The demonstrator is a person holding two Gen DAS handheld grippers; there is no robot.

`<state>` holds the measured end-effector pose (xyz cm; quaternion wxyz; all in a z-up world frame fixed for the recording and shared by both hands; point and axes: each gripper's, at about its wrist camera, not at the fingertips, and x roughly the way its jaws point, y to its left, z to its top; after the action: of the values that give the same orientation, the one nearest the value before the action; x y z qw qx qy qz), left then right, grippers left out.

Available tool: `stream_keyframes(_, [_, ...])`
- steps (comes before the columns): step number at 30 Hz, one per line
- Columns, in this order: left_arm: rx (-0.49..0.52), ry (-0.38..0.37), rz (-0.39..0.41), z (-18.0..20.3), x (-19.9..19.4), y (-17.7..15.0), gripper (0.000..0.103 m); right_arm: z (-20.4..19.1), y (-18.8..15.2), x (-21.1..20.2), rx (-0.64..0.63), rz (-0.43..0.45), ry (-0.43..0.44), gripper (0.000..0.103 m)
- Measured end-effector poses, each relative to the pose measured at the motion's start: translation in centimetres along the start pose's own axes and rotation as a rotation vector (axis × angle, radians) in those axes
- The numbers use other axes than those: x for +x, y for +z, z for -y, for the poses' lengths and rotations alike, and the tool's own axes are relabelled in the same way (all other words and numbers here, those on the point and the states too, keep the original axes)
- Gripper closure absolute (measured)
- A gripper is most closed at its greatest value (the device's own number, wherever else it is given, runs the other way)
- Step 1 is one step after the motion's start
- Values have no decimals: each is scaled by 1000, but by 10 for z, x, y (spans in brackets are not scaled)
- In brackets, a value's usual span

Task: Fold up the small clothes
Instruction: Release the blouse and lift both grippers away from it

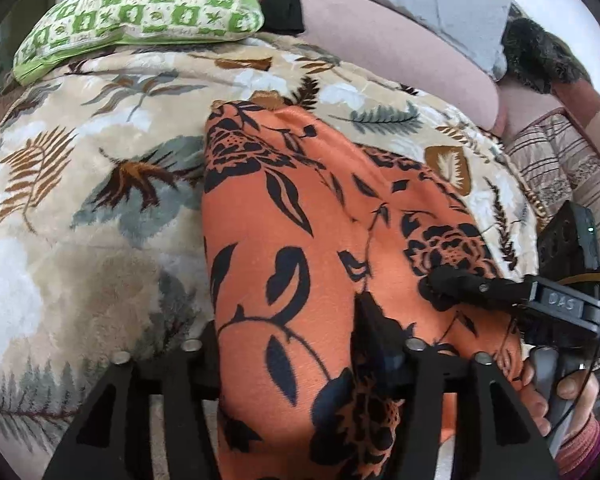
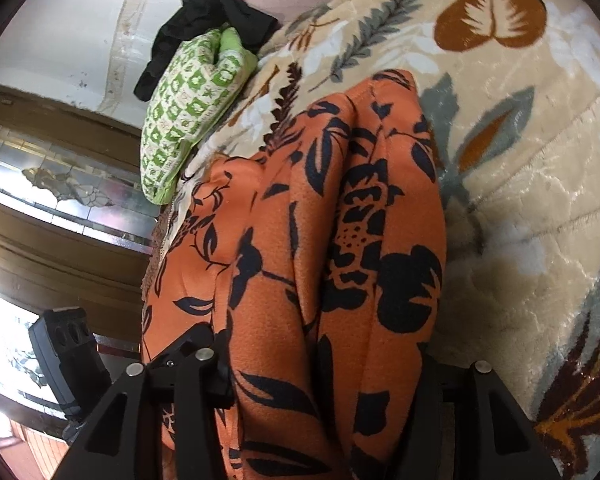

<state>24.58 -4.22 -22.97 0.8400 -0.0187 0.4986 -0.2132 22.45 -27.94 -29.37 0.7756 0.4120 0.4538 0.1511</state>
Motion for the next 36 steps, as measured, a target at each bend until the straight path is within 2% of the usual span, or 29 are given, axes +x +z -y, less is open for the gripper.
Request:
stream_keyframes(2, [4,25,2,-1,-2,-2,34,3,-1,0,15,-8,-3,42])
stream_keyframes(7, [-5,58,0,-6,-7,-5,25,8,-1,-6,46,-29,-9,40])
stream_keyframes(12, [-30,94,9,-11,-21,-12,24,2,-5,-22,15,-14,-59,39])
stream_keyframes(17, [-18,162,43,-11,-41,-20,24,-21,-20,-56,-143,82,-204,39])
stream_keyframes(20, [-26,193,56,-14,-51,-26,24,-39,-33,-80,-251,199,-299,39])
stream_keyframes(22, [-26,215,69,-14,-58,-30,24,-50,-43,-96,-318,290,-292,40])
stream_keyframes(24, [-16,248,81,-12,-63,-35,24,-66,-57,-105,-418,334,-247,41])
stream_keyframes(26, [-5,283,88,-10,-67,-39,24,-81,-72,-107,-500,354,-216,52])
stream_keyframes(28, [4,317,82,-9,-64,-44,23,-93,-86,-96,-551,337,-215,53])
stream_keyframes(30, [32,365,61,-7,-53,-48,21,-92,-95,-74,-543,273,-261,54])
stream_keyframes(32, [38,365,57,-5,-53,-49,21,-73,-95,-40,-486,123,-344,53])
stream_keyframes(33, [34,371,64,-3,-58,-49,21,-69,-96,-34,-496,124,-393,53])
stream_keyframes(34, [37,376,73,0,-64,-49,21,-73,-98,-38,-517,140,-401,53])
stream_keyframes(36, [58,398,107,8,-79,-53,21,-79,-95,-50,-482,160,-364,53])
